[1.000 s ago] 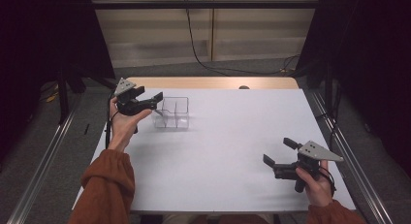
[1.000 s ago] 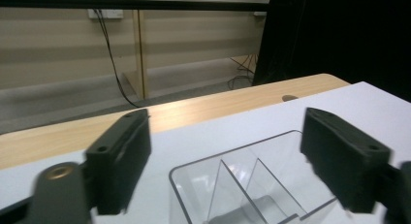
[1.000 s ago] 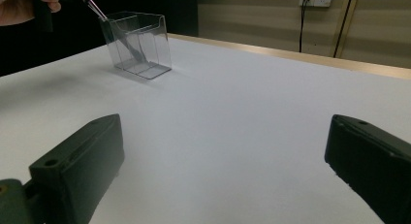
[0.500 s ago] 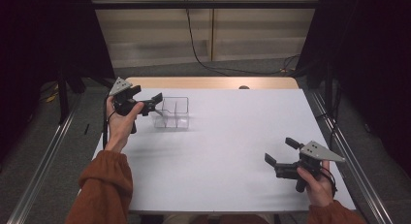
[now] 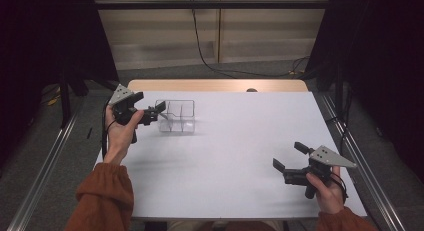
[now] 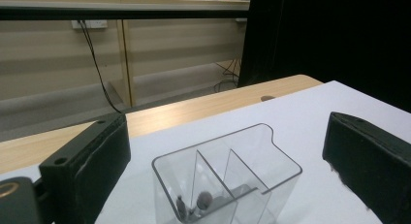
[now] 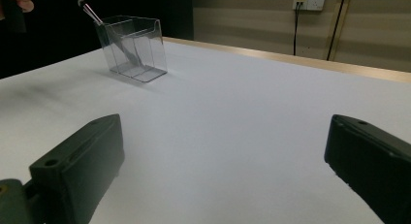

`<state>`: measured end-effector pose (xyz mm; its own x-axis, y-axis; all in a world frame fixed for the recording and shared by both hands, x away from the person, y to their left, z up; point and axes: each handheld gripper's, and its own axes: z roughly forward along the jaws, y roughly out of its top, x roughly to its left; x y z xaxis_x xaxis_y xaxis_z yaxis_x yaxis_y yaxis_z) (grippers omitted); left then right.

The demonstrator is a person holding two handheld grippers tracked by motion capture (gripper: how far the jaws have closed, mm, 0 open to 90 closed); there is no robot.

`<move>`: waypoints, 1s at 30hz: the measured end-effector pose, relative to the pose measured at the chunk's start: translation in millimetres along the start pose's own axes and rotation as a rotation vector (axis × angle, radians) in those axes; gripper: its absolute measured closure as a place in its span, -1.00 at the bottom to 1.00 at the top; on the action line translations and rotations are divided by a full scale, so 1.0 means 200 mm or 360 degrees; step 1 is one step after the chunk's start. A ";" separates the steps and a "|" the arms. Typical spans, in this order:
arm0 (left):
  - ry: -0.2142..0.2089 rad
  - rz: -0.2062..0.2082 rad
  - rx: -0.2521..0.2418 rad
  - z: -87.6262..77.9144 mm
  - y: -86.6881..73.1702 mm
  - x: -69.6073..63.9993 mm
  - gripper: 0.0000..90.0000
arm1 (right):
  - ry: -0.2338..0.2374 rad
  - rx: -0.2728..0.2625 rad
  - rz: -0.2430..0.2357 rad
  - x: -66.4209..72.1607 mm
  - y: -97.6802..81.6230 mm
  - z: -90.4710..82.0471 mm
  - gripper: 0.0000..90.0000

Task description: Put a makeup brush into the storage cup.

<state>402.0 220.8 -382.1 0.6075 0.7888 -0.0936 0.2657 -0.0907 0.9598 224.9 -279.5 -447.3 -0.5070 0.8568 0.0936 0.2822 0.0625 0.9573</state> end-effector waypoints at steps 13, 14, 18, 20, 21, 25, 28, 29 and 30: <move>0.0032 -0.0037 -0.0021 -0.12 -0.04 -0.01 -0.93 | -0.0001 0.0007 0.0012 0.00 0.00 0.00 -1.00; 0.0029 -0.0041 -0.0028 -0.13 -0.04 -0.01 -0.93 | 0.0001 0.0008 0.0007 0.00 0.00 0.00 -1.00; 0.0017 -0.0057 -0.0035 -0.15 -0.06 -0.03 -0.93 | 0.0000 0.0006 0.0004 0.00 0.00 0.00 -1.00; 0.0010 -0.0046 -0.0043 -0.17 -0.07 -0.04 -0.93 | 0.0001 0.0005 0.0004 0.00 0.00 0.00 -1.00; 0.0010 -0.0056 -0.0051 -0.18 -0.07 -0.04 -0.93 | 0.0002 0.0006 0.0004 0.00 0.00 0.00 -1.00; 0.0006 -0.0049 -0.0054 -0.21 -0.09 -0.04 -0.93 | 0.0006 0.0010 0.0001 0.00 0.00 0.00 -1.00; 0.0000 -0.0027 -0.0087 -0.24 -0.10 -0.06 -0.93 | 0.0006 0.0013 0.0000 0.00 0.00 0.00 -1.00; 0.0001 -0.0024 -0.0094 -0.25 -0.10 -0.07 -0.93 | 0.0005 0.0009 0.0002 0.00 0.00 0.00 -1.00; -0.0027 -0.0042 -0.0094 -0.26 -0.10 -0.07 -0.93 | 0.0006 0.0008 0.0000 0.00 0.00 0.00 -1.00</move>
<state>349.1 243.7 -386.8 0.6135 0.7801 -0.1228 0.2372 -0.0337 0.9709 224.7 -279.6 -447.4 -0.5103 0.8548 0.0947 0.2864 0.0650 0.9559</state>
